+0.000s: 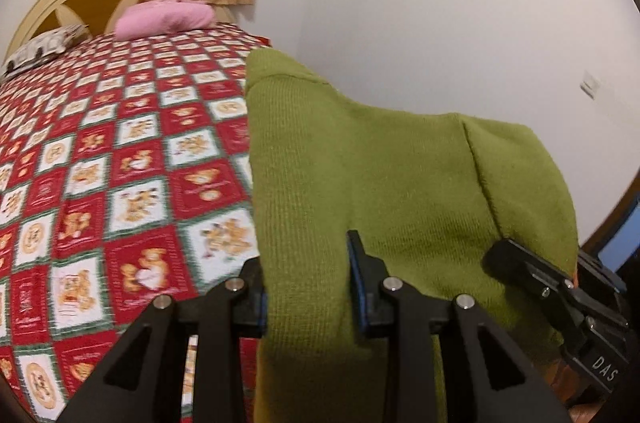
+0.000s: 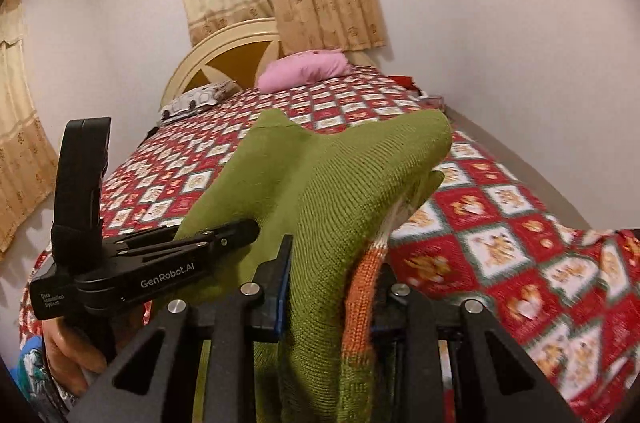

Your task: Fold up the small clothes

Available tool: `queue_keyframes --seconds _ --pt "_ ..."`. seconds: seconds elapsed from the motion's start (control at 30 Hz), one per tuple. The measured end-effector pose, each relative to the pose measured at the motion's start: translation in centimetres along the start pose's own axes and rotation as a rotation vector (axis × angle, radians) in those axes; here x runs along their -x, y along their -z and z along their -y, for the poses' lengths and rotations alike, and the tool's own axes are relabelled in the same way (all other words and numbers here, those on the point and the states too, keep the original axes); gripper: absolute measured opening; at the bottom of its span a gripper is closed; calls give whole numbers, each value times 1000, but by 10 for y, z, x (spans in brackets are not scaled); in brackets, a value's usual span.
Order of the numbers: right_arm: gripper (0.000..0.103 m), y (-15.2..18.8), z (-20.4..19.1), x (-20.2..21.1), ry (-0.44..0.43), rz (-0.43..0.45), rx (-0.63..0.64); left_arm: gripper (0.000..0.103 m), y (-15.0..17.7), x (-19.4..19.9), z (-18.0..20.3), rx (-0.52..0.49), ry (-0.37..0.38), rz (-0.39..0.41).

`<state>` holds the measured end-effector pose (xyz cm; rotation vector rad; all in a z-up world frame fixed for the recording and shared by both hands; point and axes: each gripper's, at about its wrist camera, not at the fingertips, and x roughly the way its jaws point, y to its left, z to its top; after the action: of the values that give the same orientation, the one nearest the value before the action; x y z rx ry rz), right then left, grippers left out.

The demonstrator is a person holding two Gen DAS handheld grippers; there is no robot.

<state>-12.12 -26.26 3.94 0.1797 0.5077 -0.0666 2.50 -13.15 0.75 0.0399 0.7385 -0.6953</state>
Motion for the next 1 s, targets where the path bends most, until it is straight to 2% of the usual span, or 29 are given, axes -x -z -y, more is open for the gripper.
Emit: queue_keyframes --seconds 0.2,0.3,0.5,0.7,0.8,0.87,0.9,1.0 --pt "28 1 38 6 79 17 12 32 -6 -27 36 -32 35 -16" --pt "28 -6 58 -4 111 20 23 32 -14 -45 49 -47 24 -10" --pt "27 -17 88 -58 183 -6 81 32 -29 -98 56 -30 -43 -28" --pt "27 -14 123 -119 188 -98 55 32 -24 -148 50 -4 -119 -105" --pt "27 -10 141 -136 178 -141 12 37 -22 -154 51 -4 -135 -101" --pt "27 -2 151 -149 178 -184 -3 47 -22 -158 53 -11 -159 -111" --pt "28 3 154 -153 169 -199 -23 49 -21 -160 53 -12 -166 -117" --pt "30 5 163 -153 117 -215 -100 60 -20 -161 55 -18 -195 -120"
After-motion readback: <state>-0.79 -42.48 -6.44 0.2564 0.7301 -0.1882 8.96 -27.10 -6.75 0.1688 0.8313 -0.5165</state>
